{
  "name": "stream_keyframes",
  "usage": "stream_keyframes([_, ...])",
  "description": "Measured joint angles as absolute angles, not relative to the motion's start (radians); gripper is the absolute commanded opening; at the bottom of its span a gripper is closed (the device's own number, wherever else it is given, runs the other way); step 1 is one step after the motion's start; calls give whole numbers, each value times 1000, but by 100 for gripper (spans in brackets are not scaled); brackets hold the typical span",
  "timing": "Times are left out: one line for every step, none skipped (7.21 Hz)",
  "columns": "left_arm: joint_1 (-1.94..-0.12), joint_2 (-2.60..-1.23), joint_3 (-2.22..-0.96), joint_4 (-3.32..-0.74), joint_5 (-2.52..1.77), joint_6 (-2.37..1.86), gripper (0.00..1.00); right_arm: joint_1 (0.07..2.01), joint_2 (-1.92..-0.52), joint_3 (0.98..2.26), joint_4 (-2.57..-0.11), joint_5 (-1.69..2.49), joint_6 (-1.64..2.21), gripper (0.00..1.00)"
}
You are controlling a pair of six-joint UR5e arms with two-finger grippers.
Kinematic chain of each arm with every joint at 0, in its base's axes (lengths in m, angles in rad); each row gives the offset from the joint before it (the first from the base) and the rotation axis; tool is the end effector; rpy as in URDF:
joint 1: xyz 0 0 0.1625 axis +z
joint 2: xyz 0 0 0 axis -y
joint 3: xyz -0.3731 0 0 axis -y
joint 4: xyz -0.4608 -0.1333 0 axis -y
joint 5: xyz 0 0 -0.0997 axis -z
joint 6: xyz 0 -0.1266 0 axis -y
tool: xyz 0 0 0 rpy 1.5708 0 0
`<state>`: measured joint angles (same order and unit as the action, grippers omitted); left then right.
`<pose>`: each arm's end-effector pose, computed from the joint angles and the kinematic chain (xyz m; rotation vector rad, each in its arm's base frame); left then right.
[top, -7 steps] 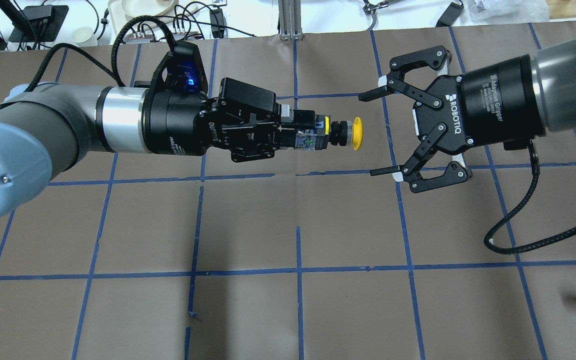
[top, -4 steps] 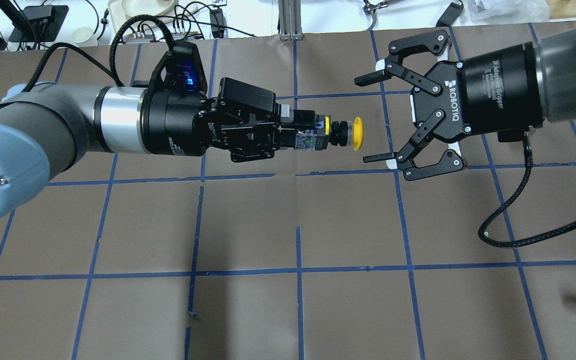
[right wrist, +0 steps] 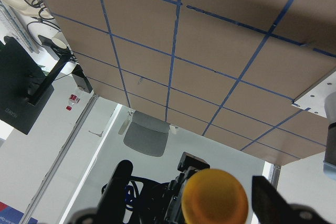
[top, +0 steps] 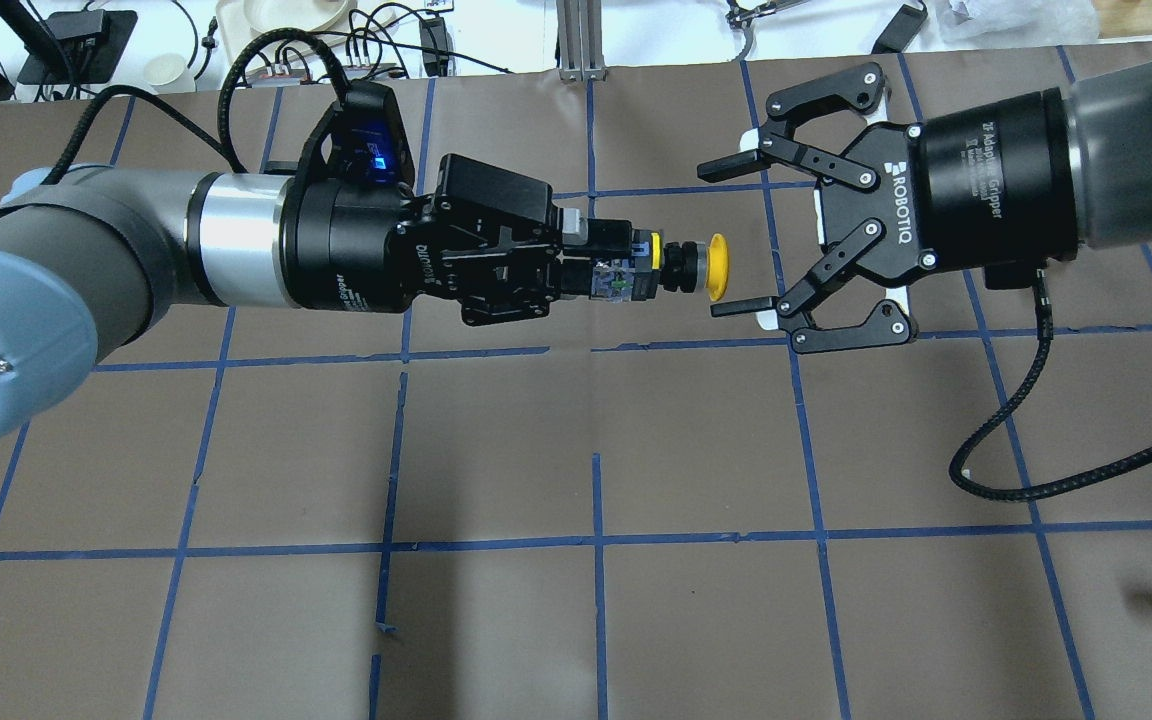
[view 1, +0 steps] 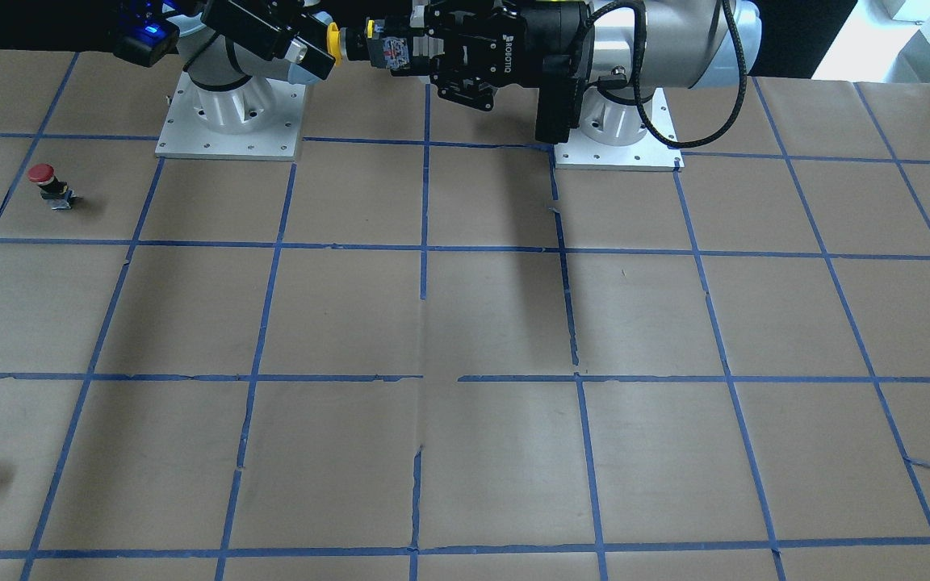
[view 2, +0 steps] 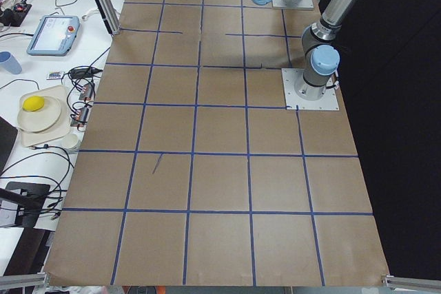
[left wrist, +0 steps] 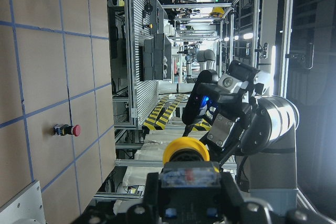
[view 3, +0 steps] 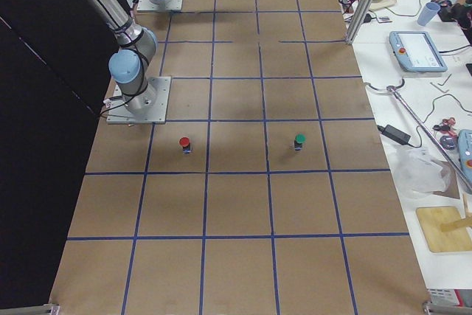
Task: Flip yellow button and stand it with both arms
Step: 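Close the right gripper on the yellow button's cap held by the left gripper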
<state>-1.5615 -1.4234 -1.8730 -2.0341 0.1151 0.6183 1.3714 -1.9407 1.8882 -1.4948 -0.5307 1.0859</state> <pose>-0.2547 -0.4757 0.3909 -0.0455 -1.6641 -0.0459 0.1538 -0.4631 0.4681 1.3006 1.7131 0.5510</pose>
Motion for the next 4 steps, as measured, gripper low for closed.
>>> stream_keyframes([-1562, -1422, -1873, -2034, 115, 618, 19, 1371, -1945, 1888, -1477, -531, 1087, 87])
stream_keyframes([-1562, -1421, -1873, -2034, 115, 618, 19, 1371, -1948, 1887, -1463, -532, 1088, 87])
stream_keyframes([-1562, -1420, -1873, -2034, 115, 619, 19, 1371, -1950, 1887, -1449, -532, 1090, 87])
stream_keyframes([-1562, -1419, -1873, -2034, 115, 619, 19, 1371, -1955, 1887, -1432, -532, 1091, 87])
